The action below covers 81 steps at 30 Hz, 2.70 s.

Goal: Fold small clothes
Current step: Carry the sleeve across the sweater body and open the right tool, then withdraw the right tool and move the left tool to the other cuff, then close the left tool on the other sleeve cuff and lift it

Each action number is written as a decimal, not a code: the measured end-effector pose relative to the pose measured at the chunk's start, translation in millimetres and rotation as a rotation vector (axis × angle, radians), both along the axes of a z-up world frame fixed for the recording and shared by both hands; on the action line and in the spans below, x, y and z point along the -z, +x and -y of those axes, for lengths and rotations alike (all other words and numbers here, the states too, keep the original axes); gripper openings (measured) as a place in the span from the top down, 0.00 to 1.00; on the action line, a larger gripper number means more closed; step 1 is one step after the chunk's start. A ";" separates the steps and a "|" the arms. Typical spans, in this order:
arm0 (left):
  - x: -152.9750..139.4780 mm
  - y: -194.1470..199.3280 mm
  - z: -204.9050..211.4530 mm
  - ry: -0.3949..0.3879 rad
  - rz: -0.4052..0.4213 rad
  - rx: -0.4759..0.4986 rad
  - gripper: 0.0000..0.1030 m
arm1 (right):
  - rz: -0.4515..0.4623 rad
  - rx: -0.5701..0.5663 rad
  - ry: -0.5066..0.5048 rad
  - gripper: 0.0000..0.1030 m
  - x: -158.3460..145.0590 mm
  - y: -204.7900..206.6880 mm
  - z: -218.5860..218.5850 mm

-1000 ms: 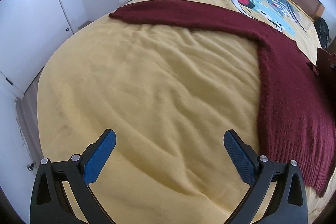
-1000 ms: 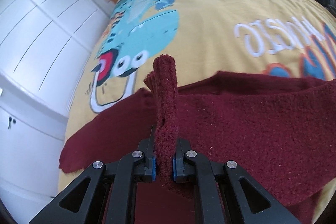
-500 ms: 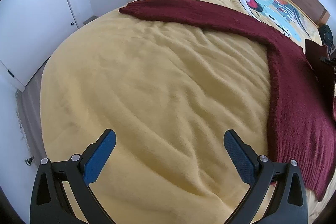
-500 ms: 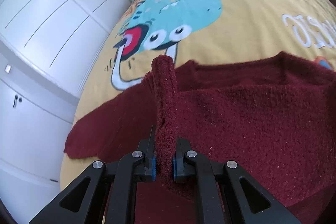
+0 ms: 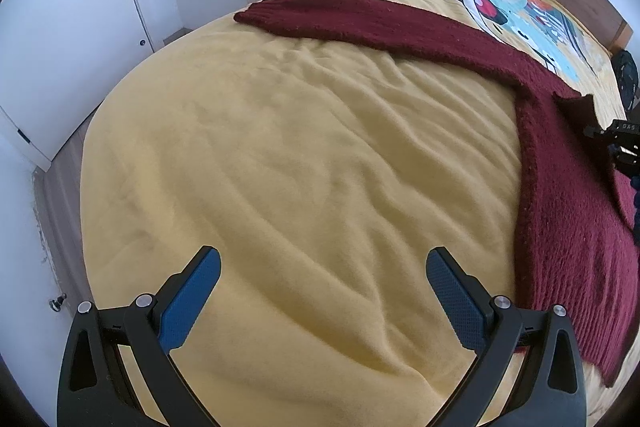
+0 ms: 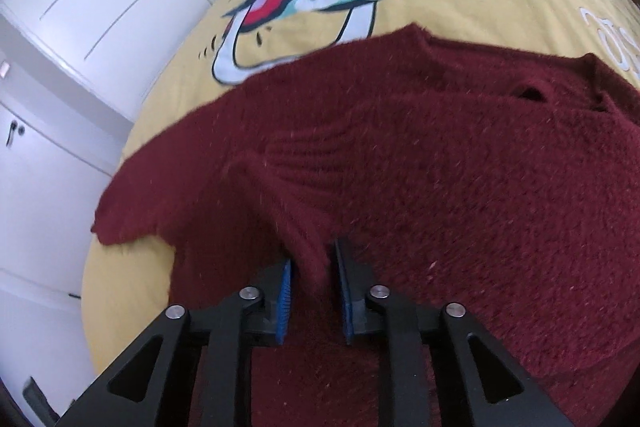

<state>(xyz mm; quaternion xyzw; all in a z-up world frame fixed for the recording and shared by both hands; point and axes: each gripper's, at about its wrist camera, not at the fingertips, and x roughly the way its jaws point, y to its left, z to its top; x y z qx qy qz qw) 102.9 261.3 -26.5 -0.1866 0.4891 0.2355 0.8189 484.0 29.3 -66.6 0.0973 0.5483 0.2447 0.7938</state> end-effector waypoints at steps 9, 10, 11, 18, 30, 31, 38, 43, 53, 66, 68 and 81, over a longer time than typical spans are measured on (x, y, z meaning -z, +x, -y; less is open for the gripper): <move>-7.4 -1.1 -0.1 0.034 0.010 -0.018 0.02 | 0.048 -0.067 0.006 0.64 -16.6 -16.8 -8.5; -8.2 -1.0 -0.3 0.038 0.012 -0.018 0.02 | 0.065 -0.062 -0.001 0.64 -20.9 -17.7 -3.6; -9.0 -0.8 -0.4 0.041 0.013 -0.019 0.02 | 0.081 -0.055 -0.011 0.64 -23.7 -18.2 1.4; -6.9 2.8 -1.0 0.033 0.003 -0.007 0.02 | 0.107 0.011 -0.127 0.64 -16.1 -14.7 33.7; -7.3 7.4 -7.2 0.044 0.028 0.000 0.02 | 0.125 -0.077 -0.186 0.63 3.2 -43.5 4.6; -8.6 7.9 -7.4 0.051 0.034 -0.001 0.02 | 0.124 -0.090 -0.175 0.63 1.7 -45.5 3.3; -18.9 17.8 -15.7 0.073 0.065 0.001 0.02 | 0.176 -0.040 -0.198 0.63 -11.5 -48.7 26.5; -17.9 24.1 -24.7 0.081 0.061 -0.004 0.02 | 0.154 0.004 -0.245 0.64 0.7 -49.7 50.0; -18.7 39.2 -53.8 0.065 0.074 -0.030 0.02 | 0.167 -0.006 -0.214 0.63 -10.2 -71.7 61.7; -6.9 98.9 -108.0 0.026 0.094 -0.054 0.02 | 0.163 0.056 -0.218 0.63 -18.9 -109.4 105.1; -5.4 110.3 -115.7 0.014 0.106 -0.051 0.02 | 0.155 0.066 -0.219 0.63 -17.4 -118.0 109.8; 33.6 165.8 -195.0 -0.298 0.202 -0.175 0.09 | 0.136 0.112 -0.242 0.63 -19.7 -153.0 139.0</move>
